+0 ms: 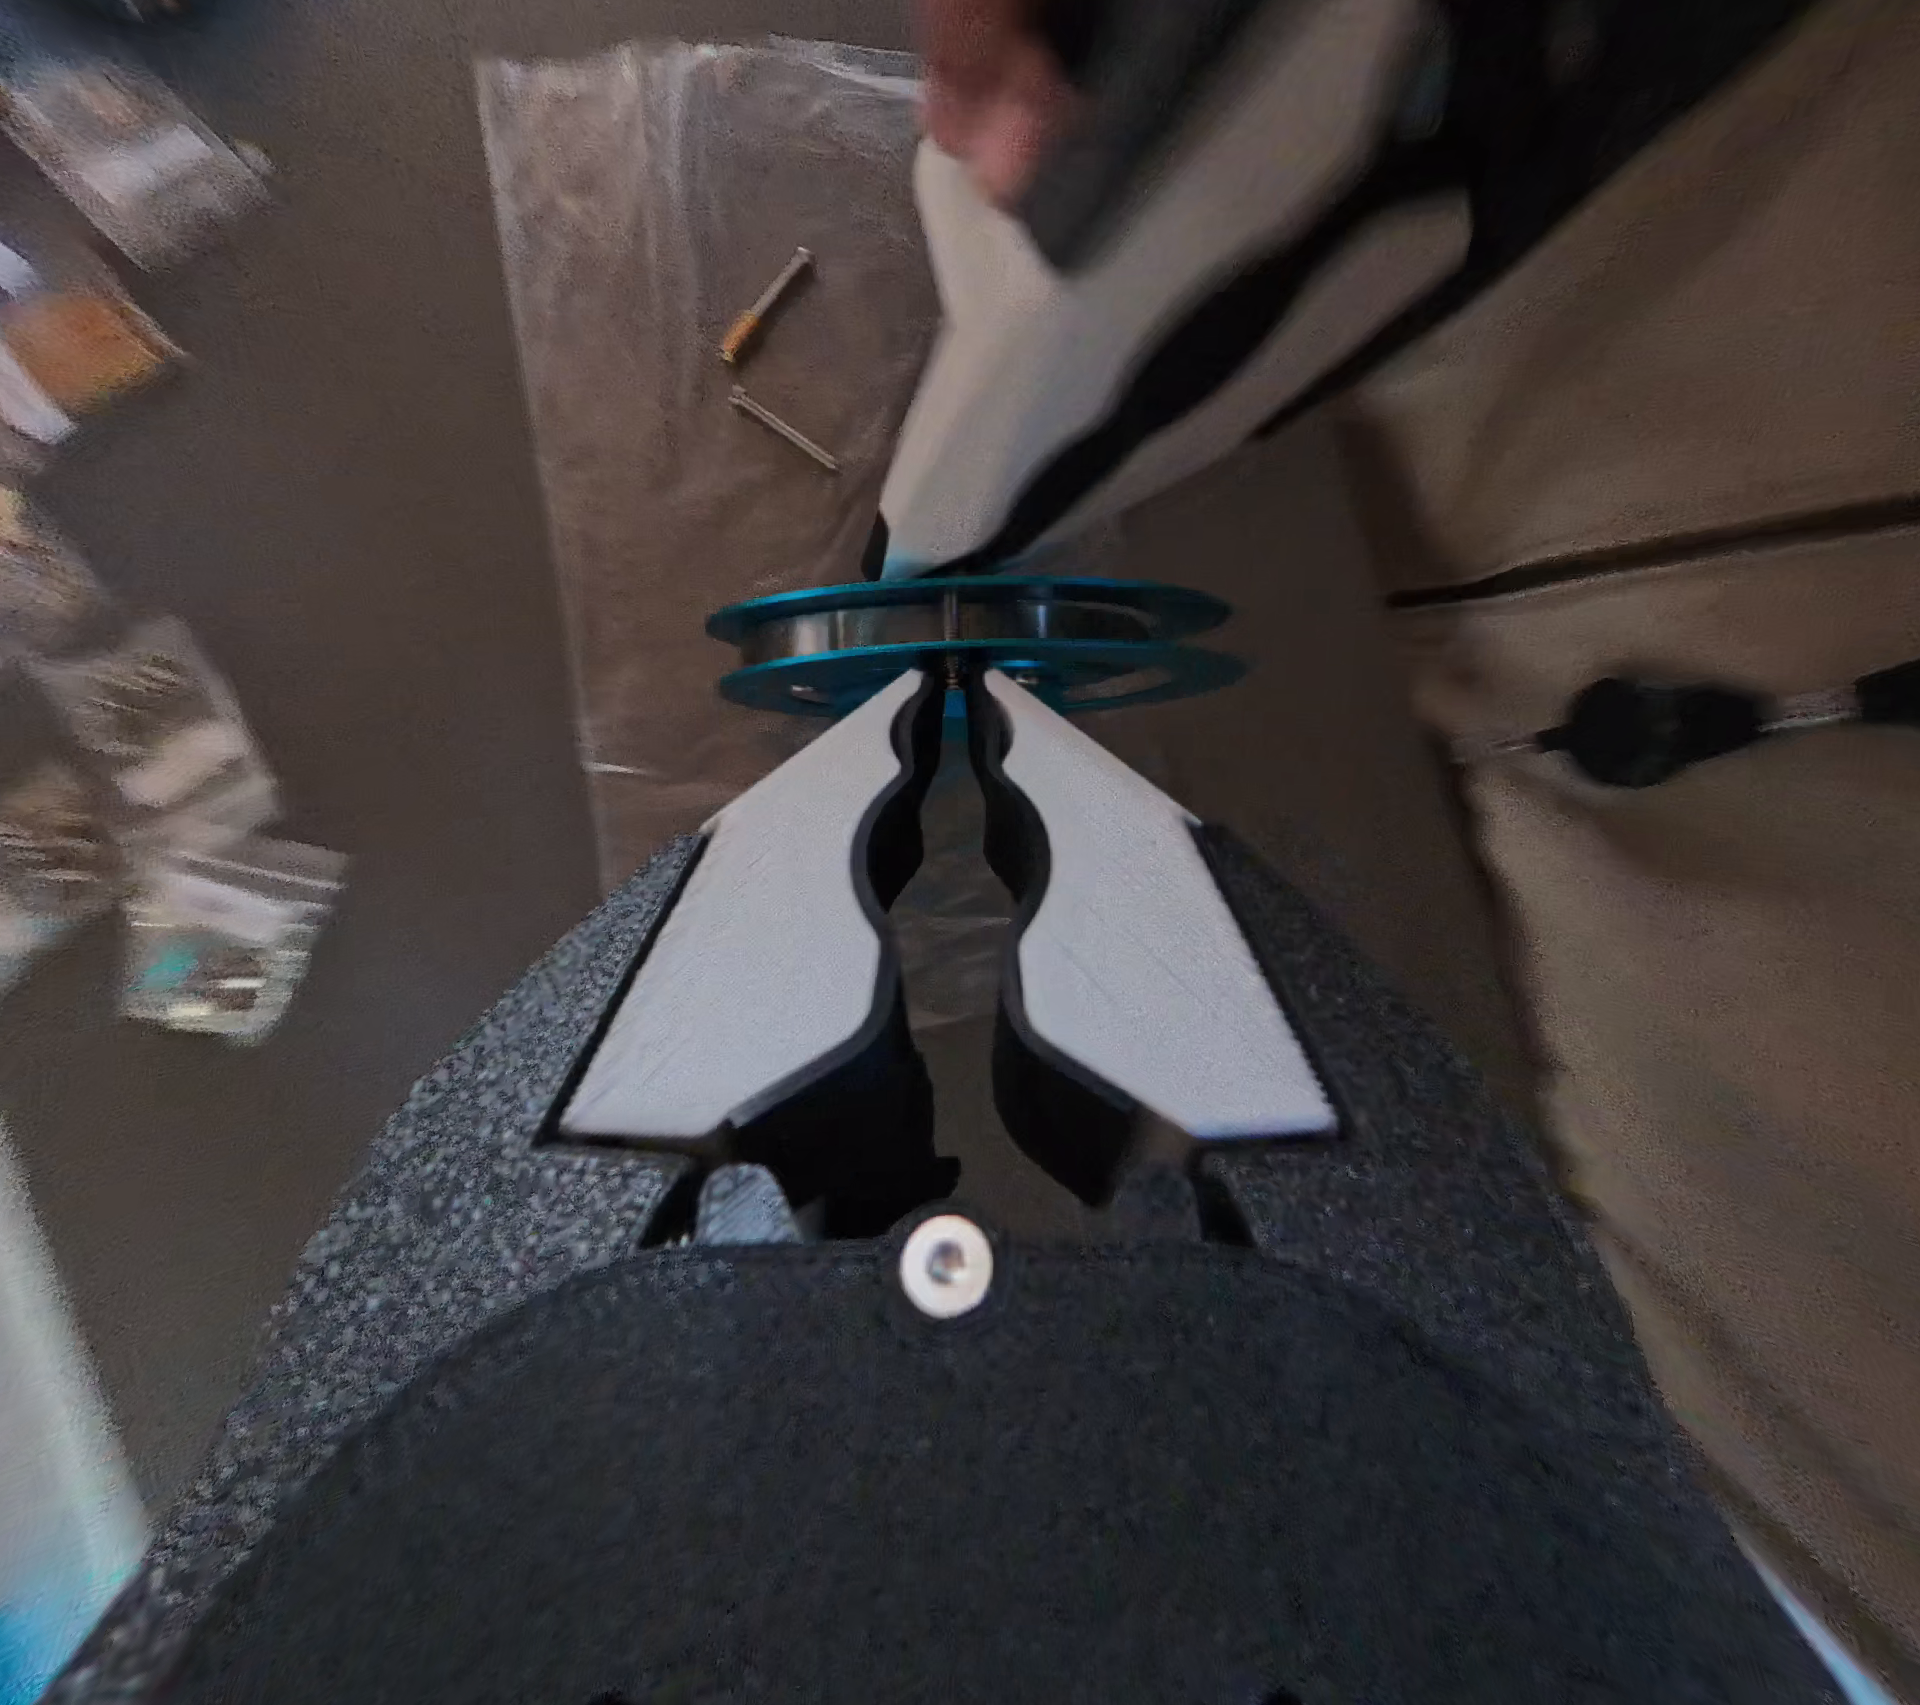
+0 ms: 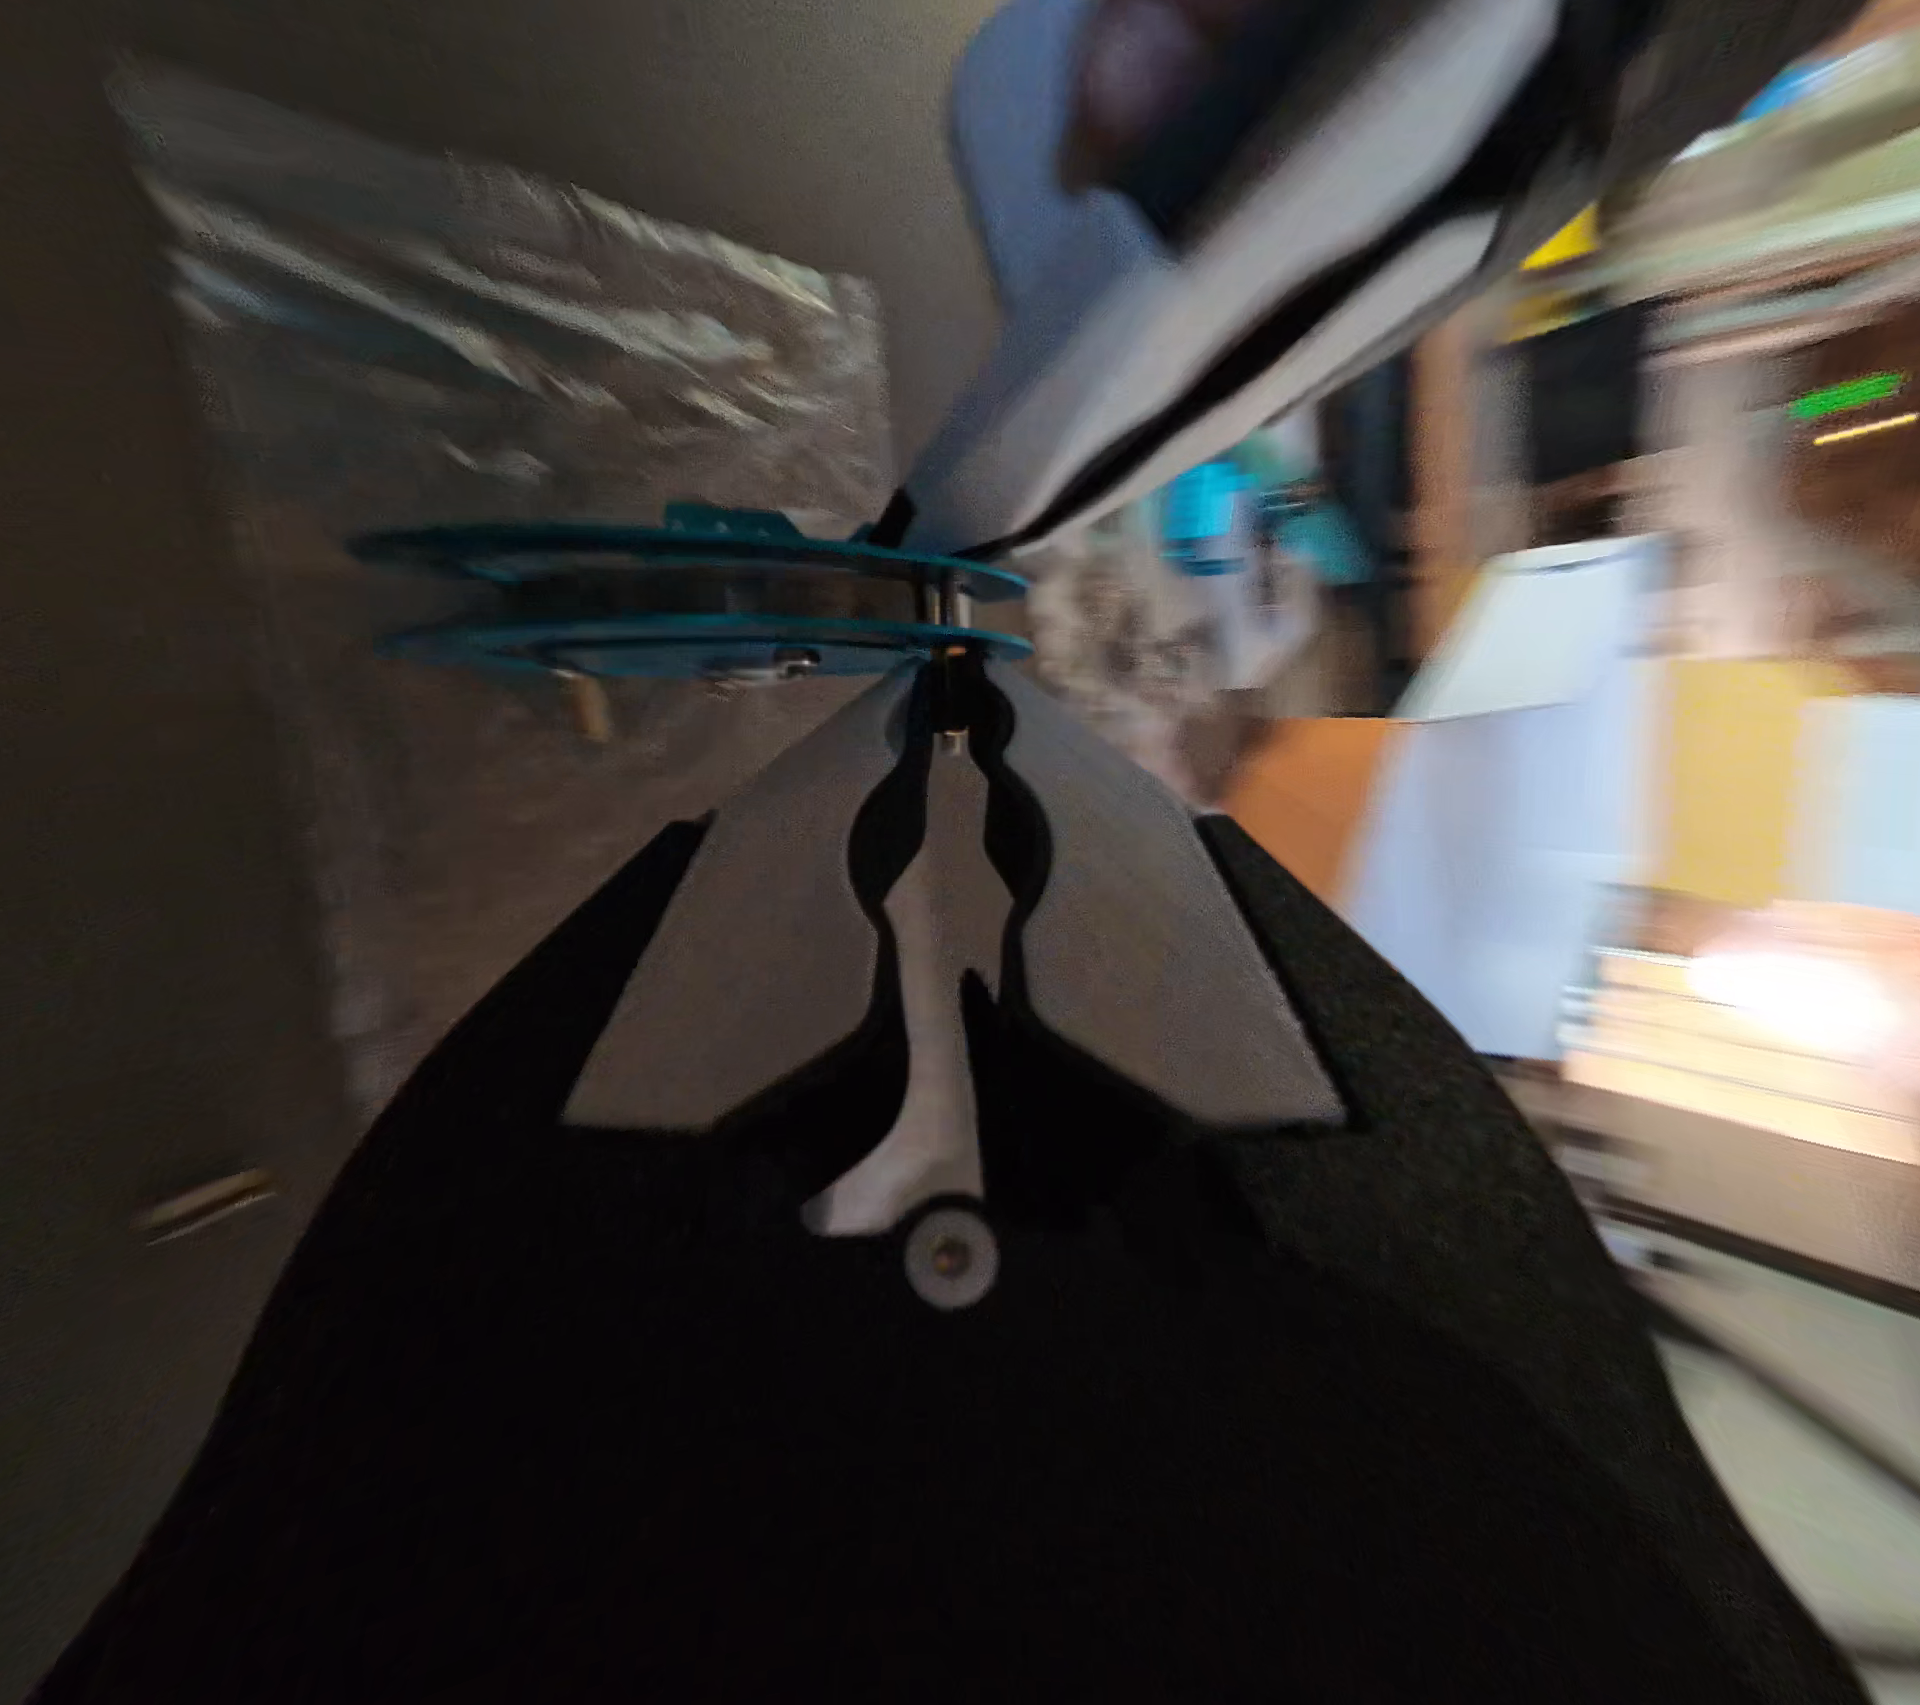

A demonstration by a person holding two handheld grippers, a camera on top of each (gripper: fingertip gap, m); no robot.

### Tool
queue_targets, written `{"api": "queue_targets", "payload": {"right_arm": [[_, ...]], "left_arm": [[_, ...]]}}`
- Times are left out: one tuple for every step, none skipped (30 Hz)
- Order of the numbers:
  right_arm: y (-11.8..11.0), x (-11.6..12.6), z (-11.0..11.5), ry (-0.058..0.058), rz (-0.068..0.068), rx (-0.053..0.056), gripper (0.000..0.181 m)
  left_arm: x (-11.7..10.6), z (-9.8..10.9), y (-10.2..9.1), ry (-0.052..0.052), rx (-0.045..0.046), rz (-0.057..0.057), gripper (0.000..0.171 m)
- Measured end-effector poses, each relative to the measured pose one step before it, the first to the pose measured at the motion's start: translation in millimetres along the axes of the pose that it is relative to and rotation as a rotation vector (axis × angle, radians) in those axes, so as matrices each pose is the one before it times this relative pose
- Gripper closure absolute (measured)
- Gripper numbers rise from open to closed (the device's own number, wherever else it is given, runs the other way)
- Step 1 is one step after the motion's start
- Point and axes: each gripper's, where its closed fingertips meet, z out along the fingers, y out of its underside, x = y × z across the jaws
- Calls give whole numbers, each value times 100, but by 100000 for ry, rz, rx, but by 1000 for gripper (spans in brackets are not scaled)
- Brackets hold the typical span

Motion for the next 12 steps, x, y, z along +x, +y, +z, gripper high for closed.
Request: {"api": "queue_targets", "payload": {"right_arm": [[-44,-351,-123,-14896,15175,2918,178],[60,-261,-53,-13938,14137,2702,178],[65,-229,-31,-12748,13038,2145,177],[39,-420,-79,-12964,11998,1360,178],[-36,-403,-48,-12120,12183,1225,178],[-57,-207,-34,-10491,10740,1110,178],[16,-362,-24,-11676,12469,-318,178],[77,-451,-66,-11709,12161,-1254,177],[72,-457,-70,-11024,10470,-1281,177],[58,-466,-91,-10773,9690,-1233,178],[163,-521,-84,-11481,9596,-1900,178],[92,-710,-114,-13530,11845,-1262,178]], "left_arm": [[-123,46,-35,-8668,-432,9275,169],[-128,71,-29,-8663,-782,7091,169],[-260,34,-61,-9806,-831,7187,169],[-207,-28,-54,-9949,-1153,9812,169],[-126,-19,10,-9473,-1999,10324,169],[-149,-7,30,-9659,-2586,9752,170],[-43,-16,-71,-8890,-2107,8782,170],[-54,-85,-114,-8507,-1594,9262,170],[-190,-132,-132,-9179,-1415,10054,170],[-198,-196,-212,-7964,-1051,7312,170],[-278,-220,-282,-7135,-196,5493,171],[-572,-193,-88,-9009,-131,6353,171]]}}
